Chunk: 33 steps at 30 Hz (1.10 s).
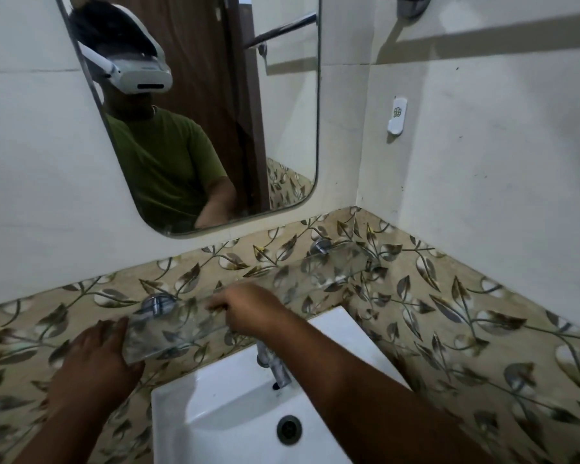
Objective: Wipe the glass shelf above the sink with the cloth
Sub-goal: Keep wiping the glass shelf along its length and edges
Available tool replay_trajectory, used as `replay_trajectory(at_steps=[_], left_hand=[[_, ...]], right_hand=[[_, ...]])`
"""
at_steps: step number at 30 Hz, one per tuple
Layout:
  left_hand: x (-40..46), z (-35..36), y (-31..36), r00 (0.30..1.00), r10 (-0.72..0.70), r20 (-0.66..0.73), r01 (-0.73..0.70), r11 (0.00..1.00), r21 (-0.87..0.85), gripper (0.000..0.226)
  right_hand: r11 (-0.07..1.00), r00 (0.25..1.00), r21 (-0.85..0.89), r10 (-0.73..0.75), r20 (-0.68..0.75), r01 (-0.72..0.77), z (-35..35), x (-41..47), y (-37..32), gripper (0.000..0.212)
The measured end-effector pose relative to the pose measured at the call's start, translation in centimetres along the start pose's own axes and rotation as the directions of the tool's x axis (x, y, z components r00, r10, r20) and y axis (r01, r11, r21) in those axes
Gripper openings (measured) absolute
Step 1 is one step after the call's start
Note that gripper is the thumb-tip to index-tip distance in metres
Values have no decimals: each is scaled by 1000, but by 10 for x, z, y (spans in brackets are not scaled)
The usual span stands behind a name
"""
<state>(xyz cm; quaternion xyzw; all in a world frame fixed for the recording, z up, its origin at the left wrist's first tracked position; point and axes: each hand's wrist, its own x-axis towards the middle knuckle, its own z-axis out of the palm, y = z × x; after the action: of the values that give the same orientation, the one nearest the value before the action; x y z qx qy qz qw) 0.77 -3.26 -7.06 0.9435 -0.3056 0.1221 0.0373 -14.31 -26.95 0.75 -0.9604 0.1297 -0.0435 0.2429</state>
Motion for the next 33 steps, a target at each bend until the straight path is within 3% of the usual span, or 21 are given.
replay_trajectory(at_steps=[1, 3, 4, 6, 9, 11, 13, 16, 20, 24, 30, 33], left_hand=[[0, 1, -1, 1000, 1, 3, -1, 1000, 7, 90], [2, 0, -4, 1000, -4, 5, 4, 1000, 11, 91], [3, 0, -4, 1000, 7, 0, -7, 1000, 12, 92], [4, 1, -4, 999, 38, -9, -38, 999, 22, 93], [5, 3, -4, 1000, 26, -8, -26, 1000, 17, 93], [3, 1, -3, 999, -36, 18, 36, 999, -21, 94], [0, -2, -1, 997, -71, 40, 73, 996, -54, 91], [-4, -4, 2, 996, -81, 35, 83, 994, -70, 88], [-4, -8, 1, 996, -85, 19, 87, 993, -75, 90], [-3, -8, -1, 997, -81, 14, 82, 993, -87, 85], [-5, -11, -3, 998, -58, 32, 62, 991, -120, 83], [-5, -12, -6, 998, -46, 35, 51, 989, -137, 85]], right_hand=[[985, 999, 168, -38, -7, 39, 4, -10, -11, 52], [847, 999, 529, -37, -28, 47, 11, -29, -25, 52], [731, 1000, 682, -16, -12, 20, 16, -40, -27, 52], [379, 996, 921, 27, 81, -85, 29, -61, -25, 57], [-261, 954, 929, 75, 289, -261, 61, -80, -6, 52], [-487, 895, 815, 132, 426, -316, 79, -80, 5, 38], [-554, 841, 769, 209, 499, -319, 95, -71, 12, 41], [-606, 823, 754, 275, 497, -253, 112, -47, 11, 47], [-768, 873, 634, 244, 422, -92, 119, -10, -12, 58], [-850, 906, 527, 219, 363, -5, 114, 20, -41, 82], [-861, 911, 508, 240, 336, 40, 91, 15, -55, 95], [-844, 888, 526, 318, 331, 106, 84, 0, -42, 97]])
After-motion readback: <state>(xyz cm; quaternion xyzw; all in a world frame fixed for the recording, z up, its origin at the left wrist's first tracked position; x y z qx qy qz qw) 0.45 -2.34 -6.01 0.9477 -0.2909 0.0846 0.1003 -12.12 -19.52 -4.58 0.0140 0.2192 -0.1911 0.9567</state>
